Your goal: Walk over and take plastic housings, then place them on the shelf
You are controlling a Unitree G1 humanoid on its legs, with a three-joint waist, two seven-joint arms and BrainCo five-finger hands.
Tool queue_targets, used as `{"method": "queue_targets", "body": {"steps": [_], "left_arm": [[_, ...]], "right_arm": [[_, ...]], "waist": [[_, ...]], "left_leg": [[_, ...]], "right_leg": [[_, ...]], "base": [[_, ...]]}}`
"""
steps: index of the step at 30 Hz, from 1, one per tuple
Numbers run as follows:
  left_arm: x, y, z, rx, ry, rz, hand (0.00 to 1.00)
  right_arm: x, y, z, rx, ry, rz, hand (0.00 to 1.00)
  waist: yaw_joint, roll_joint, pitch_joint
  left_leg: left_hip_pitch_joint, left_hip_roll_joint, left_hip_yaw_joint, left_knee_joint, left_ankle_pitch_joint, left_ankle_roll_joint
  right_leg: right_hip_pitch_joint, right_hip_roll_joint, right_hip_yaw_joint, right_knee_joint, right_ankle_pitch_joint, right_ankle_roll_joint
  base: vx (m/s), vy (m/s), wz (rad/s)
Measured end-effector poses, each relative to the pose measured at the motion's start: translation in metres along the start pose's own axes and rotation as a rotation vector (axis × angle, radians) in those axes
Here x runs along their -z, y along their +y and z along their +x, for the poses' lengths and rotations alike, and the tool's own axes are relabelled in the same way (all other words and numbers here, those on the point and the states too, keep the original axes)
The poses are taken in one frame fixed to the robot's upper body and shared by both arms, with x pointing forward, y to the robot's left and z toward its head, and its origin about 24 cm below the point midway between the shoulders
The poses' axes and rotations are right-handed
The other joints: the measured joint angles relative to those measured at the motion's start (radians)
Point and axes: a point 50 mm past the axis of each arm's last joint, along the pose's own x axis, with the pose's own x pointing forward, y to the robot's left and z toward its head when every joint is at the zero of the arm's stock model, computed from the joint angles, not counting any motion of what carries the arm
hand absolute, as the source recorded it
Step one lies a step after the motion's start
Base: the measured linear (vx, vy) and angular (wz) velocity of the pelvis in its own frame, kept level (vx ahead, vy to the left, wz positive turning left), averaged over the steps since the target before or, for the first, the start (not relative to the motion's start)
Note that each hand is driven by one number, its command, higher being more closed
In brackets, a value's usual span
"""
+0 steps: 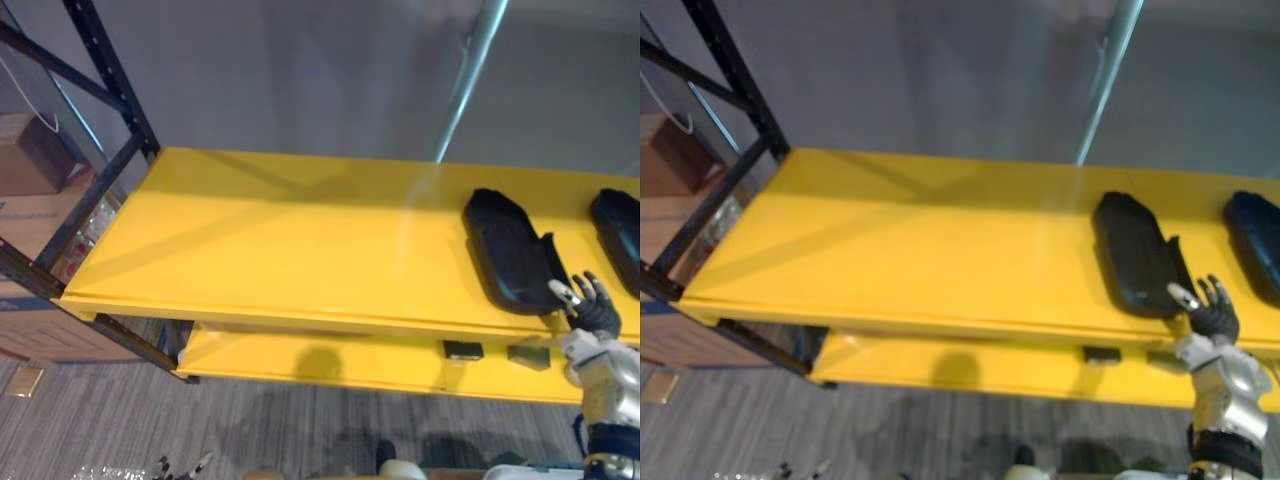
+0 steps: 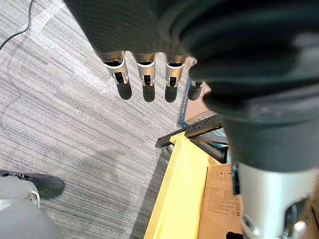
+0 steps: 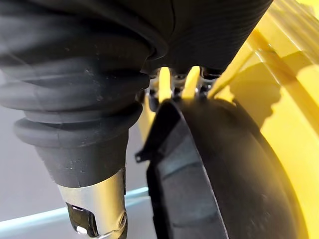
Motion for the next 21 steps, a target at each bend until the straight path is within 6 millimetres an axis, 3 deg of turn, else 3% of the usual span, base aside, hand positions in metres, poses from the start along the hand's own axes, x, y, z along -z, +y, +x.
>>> {"method": "queue_targets", "body": {"steps": [21], "left_arm": [[0.0019,-0.0038,-0.0014,0.022,0.004,0.017,0.00]], "right_arm": [[-0.0019,0.0040,0.0013,-0.071,0.020,-0.033,0.00]], "waist": [[0.000,-0.011,0.002]], "left_leg": [[-0.001,-0.010,0.000,0.002,-0.003,0.005]], "right_leg": [[0.000,-0.010,0.000,-0.001,0.002,0.005]], "base": [[0.00,0.000,0.00]]}}
